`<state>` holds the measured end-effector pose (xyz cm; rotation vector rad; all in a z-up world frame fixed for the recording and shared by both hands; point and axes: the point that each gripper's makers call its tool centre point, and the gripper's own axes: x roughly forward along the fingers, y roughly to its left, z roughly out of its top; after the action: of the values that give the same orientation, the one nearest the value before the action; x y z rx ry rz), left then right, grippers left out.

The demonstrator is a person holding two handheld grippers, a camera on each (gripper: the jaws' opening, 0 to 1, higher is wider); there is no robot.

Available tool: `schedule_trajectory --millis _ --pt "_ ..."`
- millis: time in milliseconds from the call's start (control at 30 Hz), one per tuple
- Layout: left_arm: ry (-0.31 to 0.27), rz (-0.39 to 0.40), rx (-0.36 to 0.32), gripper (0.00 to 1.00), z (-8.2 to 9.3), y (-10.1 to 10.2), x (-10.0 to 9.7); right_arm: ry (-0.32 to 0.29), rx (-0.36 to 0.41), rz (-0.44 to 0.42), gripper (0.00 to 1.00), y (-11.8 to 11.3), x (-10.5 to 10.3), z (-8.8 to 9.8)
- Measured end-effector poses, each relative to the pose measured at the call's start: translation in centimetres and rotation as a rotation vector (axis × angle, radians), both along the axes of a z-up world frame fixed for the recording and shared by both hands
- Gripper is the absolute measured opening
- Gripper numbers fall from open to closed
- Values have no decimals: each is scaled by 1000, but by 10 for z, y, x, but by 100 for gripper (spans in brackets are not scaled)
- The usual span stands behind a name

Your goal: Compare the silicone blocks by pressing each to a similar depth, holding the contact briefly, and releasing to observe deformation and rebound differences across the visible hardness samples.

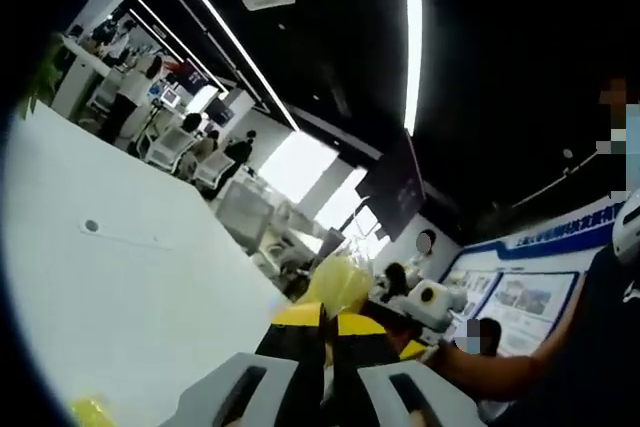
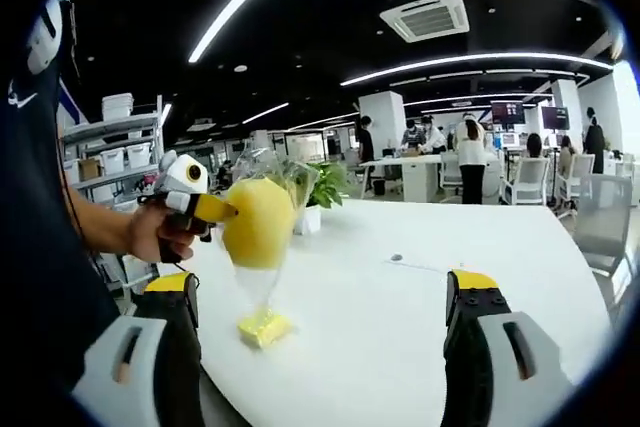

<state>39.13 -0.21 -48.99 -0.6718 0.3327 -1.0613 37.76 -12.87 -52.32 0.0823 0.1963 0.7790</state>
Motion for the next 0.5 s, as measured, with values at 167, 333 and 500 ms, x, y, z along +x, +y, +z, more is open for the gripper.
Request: schedule_trajectory --millis 167,333,500 --pt "54 25 -25 0 -11 1 6 22 10 -38 97 -14 -10 -12" --pt "130 55 -70 0 -26 2 14 1 -34 -89 97 -27 -15 -26" --pt "212 74 -80 0 -51 -1 13 23 -29 -137 97 -44 -19 -41"
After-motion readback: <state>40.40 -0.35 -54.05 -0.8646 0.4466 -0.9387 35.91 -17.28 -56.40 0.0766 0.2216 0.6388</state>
